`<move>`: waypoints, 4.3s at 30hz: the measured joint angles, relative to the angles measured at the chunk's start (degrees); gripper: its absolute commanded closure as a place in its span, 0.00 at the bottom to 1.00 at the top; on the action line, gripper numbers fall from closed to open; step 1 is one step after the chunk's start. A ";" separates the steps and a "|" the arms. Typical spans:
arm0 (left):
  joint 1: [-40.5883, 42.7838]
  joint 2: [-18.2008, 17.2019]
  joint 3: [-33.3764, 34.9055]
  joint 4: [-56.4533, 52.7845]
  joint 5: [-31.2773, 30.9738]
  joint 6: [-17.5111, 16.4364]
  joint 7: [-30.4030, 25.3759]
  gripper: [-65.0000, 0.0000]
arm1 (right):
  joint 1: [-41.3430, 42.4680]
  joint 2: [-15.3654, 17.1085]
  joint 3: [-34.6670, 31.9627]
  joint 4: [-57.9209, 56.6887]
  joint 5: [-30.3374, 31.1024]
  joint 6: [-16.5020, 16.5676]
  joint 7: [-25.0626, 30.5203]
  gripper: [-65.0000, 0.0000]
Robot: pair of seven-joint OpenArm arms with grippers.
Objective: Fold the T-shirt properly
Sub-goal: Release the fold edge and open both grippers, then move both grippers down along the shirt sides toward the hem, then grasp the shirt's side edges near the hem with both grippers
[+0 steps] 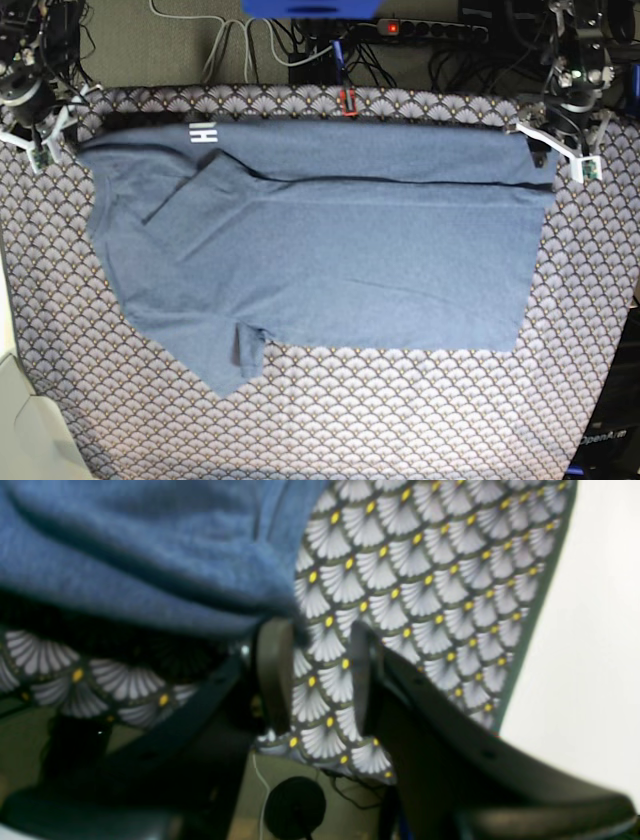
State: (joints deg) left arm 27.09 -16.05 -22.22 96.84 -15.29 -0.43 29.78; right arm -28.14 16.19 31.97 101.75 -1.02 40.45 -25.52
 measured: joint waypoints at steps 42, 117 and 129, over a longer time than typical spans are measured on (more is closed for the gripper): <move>-46.84 4.35 5.62 -35.12 10.38 0.26 -0.57 0.51 | 59.32 3.50 -22.71 -52.78 -7.80 -0.20 1.27 0.48; -65.00 1.68 15.52 -77.88 10.78 0.61 -30.49 0.51 | 63.14 1.77 -22.64 -76.70 -5.40 -11.39 20.20 1.00; -64.72 1.77 15.21 -79.14 10.54 0.22 -31.36 0.51 | 63.17 1.75 -22.64 -76.70 -5.40 -11.39 20.20 1.00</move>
State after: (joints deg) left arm -37.63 -14.28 -7.01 17.69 -4.75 -0.21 -1.58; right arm 35.03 17.93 9.32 25.06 -6.42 29.06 -5.32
